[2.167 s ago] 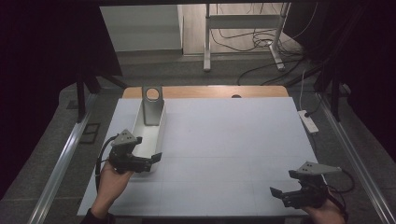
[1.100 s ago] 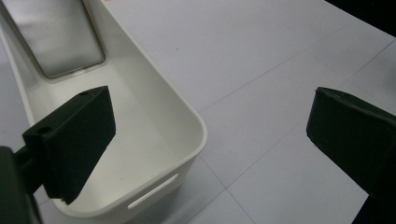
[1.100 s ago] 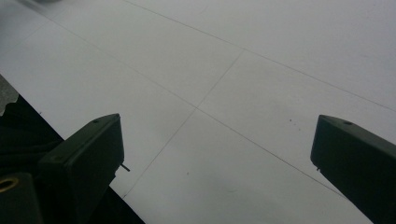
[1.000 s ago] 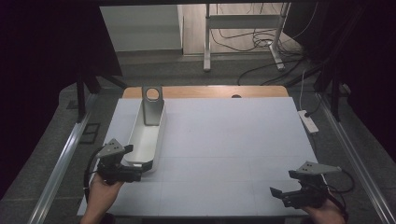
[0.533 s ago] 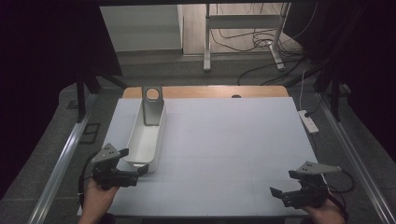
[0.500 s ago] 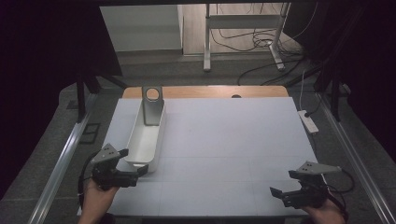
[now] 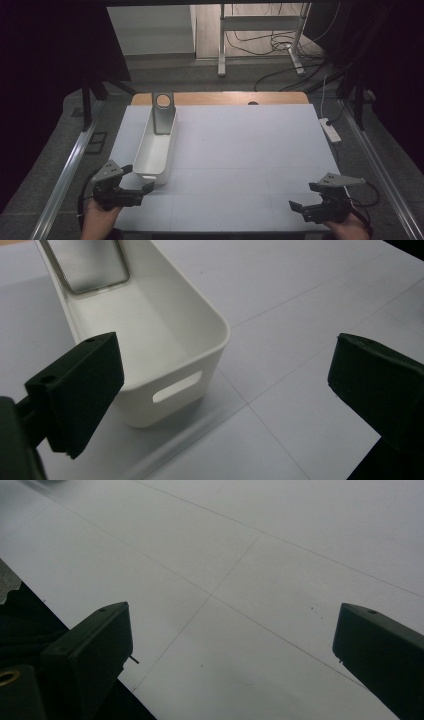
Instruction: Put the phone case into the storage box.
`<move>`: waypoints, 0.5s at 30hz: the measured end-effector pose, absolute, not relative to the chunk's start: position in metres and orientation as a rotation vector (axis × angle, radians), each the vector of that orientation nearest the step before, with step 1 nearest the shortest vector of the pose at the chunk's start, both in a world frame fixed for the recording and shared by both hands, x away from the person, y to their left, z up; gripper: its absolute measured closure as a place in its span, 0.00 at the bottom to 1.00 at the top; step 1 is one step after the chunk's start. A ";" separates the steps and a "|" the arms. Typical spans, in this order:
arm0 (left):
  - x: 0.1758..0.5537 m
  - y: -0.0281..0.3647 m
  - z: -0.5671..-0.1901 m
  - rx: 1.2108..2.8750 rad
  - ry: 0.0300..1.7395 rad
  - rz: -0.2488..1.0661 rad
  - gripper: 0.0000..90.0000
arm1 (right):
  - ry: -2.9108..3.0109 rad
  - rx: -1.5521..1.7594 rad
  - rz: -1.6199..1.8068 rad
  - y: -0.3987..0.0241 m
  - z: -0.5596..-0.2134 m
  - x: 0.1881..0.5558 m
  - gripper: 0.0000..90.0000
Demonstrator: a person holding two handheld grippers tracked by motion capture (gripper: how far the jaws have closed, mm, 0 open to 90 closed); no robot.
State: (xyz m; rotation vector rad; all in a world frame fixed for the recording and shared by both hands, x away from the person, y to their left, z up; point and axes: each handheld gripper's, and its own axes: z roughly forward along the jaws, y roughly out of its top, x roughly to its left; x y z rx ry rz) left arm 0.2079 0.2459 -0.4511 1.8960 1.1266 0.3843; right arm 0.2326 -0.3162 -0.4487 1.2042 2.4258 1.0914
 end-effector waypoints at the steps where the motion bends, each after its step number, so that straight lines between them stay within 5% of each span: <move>1: 0.207 0.247 -0.451 1.897 1.129 0.386 0.03 | 2.426 1.201 1.091 -0.316 -0.449 0.233 0.03; 15: 0.195 0.256 -0.455 1.880 1.156 0.386 0.03 | 2.424 1.202 1.089 -0.316 -0.449 0.233 0.03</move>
